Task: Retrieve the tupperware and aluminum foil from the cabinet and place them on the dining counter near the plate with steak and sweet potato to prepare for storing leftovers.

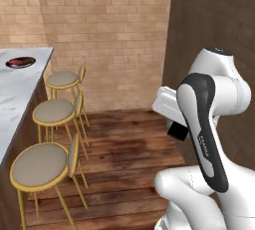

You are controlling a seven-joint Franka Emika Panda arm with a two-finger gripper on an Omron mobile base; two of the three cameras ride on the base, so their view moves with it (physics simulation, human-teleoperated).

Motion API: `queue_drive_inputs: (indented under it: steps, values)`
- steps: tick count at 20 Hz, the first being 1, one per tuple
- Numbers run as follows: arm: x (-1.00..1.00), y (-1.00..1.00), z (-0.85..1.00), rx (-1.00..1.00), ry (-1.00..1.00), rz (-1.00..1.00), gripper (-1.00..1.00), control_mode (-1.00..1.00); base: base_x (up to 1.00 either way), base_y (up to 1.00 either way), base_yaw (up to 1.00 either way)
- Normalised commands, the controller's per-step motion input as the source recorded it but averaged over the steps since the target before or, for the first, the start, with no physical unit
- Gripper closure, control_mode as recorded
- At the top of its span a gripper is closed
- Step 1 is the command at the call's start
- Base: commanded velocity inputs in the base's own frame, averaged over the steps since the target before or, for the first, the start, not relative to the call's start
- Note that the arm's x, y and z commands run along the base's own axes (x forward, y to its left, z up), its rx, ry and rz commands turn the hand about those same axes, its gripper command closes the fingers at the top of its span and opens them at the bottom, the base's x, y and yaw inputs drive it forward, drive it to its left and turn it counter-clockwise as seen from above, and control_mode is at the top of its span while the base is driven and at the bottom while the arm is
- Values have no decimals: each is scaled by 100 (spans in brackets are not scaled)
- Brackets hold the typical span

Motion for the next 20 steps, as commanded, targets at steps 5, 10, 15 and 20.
queue_drive_inputs:
  steps: [5, 10, 15, 20]
  values:
    - [0, 0, 0, 0, 0, 0, 100, 100, 100, -70, 42]
    - [0, 0, 0, 0, 0, 0, 100, 100, 100, -77, 38]
    - [0, 0, 0, 0, 0, 0, 100, 100, 100, -78, 38]
    - [0, 0, 0, 0, 0, 0, 100, 100, 100, -77, 40]
